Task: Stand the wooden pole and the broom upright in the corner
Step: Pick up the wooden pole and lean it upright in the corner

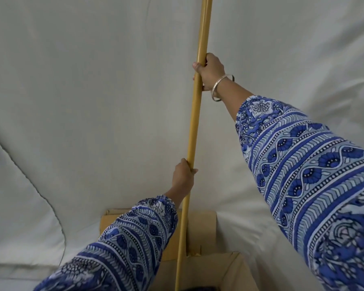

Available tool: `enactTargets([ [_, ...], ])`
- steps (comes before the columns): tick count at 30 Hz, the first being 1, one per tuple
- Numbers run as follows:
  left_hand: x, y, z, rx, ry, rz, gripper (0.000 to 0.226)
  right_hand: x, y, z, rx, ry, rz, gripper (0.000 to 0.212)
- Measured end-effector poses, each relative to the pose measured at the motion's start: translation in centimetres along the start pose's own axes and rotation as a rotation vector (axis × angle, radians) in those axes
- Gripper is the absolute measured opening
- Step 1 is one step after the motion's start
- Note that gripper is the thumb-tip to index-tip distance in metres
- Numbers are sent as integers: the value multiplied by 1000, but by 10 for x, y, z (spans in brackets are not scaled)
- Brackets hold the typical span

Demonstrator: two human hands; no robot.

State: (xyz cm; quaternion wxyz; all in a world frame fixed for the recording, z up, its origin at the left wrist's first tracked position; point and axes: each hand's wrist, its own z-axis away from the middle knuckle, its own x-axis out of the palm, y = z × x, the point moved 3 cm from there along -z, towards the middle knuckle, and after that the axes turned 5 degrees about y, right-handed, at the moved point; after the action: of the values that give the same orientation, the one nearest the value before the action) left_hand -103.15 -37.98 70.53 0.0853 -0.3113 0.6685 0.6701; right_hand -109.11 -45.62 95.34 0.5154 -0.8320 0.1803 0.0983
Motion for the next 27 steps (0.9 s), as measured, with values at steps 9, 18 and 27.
enactTargets([
  [9,15,-36,-6,-79,-35,-15,16,21,33,20,4,19,62,13],
  [18,22,-59,-17,-159,-114,-74,22,43,58,26,21,-3,78,16],
  [27,21,-66,-34,-155,-141,-117,23,53,62,18,23,-26,87,17],
])
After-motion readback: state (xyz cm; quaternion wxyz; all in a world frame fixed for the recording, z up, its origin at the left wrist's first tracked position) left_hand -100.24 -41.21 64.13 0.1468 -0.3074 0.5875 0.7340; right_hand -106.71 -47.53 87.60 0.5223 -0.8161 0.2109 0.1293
